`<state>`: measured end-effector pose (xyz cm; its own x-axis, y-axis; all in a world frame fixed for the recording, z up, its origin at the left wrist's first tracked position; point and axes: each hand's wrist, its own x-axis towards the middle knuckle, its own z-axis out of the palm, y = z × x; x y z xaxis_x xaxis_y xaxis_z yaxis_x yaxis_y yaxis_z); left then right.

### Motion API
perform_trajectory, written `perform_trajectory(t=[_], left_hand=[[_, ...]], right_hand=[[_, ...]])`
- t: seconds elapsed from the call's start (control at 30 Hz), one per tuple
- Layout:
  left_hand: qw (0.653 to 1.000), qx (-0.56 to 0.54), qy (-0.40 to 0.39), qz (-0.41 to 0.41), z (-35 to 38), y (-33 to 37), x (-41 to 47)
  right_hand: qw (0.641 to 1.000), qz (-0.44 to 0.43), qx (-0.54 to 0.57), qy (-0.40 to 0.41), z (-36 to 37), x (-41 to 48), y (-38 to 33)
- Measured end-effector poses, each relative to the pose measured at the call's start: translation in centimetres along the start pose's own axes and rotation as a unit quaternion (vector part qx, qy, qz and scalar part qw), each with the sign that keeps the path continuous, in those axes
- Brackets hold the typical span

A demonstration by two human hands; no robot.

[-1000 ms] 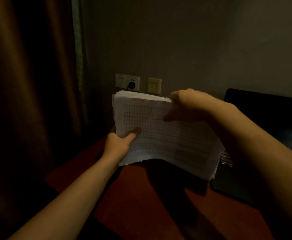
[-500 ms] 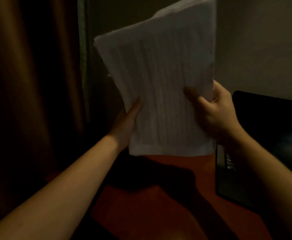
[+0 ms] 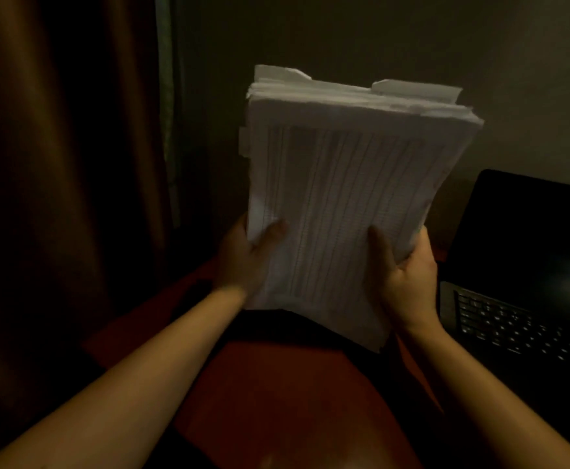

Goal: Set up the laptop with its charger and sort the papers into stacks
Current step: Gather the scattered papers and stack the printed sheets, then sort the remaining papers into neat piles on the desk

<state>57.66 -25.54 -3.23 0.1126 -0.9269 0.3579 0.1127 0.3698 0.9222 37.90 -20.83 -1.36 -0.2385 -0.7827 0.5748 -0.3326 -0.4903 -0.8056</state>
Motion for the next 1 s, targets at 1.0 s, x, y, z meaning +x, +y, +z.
perform_trajectory(t=[1.0], left_hand=[[0.882, 0.379, -0.187, -0.210, -7.5, -2.2, 9.5]], right_hand=[[0.933, 0.253, -0.197, -0.161, 4.8, 3.1, 5.5]])
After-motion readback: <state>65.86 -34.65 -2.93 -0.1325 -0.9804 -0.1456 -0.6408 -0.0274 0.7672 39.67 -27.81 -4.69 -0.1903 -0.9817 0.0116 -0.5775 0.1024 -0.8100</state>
